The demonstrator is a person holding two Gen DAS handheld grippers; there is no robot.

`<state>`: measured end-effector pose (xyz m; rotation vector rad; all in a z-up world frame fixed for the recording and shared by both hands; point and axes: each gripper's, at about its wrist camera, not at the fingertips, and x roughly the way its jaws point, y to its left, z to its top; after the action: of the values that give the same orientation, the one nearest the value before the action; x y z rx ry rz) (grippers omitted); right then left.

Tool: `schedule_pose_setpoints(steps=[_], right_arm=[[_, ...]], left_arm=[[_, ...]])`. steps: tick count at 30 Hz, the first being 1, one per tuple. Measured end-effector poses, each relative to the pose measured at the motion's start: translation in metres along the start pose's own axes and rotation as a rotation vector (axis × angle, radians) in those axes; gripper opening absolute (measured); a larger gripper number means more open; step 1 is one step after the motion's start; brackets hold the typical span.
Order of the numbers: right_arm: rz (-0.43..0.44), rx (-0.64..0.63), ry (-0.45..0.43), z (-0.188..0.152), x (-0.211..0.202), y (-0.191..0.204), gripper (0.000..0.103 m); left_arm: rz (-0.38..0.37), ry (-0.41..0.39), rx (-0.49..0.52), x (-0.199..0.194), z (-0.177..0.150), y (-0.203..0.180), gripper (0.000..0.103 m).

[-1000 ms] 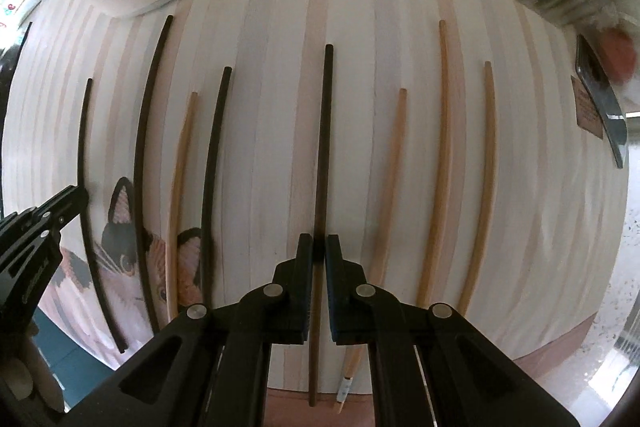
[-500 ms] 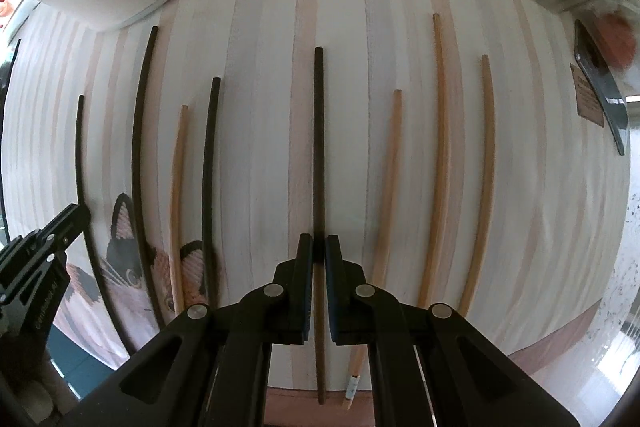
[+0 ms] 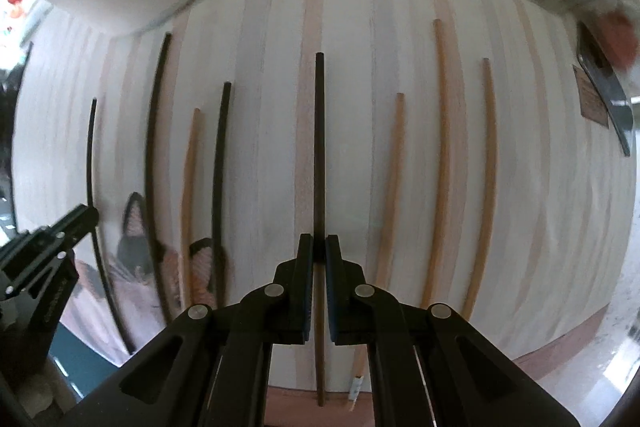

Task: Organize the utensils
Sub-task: 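Lift both dark chopsticks and insert them into the cream holder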

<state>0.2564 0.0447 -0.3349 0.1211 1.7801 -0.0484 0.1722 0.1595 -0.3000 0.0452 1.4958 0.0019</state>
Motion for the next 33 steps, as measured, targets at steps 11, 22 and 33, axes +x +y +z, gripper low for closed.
schedule_pose_setpoints(steps=[11, 22, 33], right_arm=[[0.137, -0.010, -0.097, -0.020, -0.050, -0.014, 0.006], [0.249, -0.047, -0.338, -0.012, -0.159, -0.010, 0.005], [0.312, -0.111, -0.652, 0.021, -0.319, 0.012, 0.005]], left_arm=[[-0.095, -0.148, -0.039, -0.075, -0.018, 0.007, 0.003], [-0.154, -0.466, -0.048, -0.203, 0.012, 0.023, 0.003], [-0.233, -0.713, -0.021, -0.317, 0.071, 0.028, 0.003]])
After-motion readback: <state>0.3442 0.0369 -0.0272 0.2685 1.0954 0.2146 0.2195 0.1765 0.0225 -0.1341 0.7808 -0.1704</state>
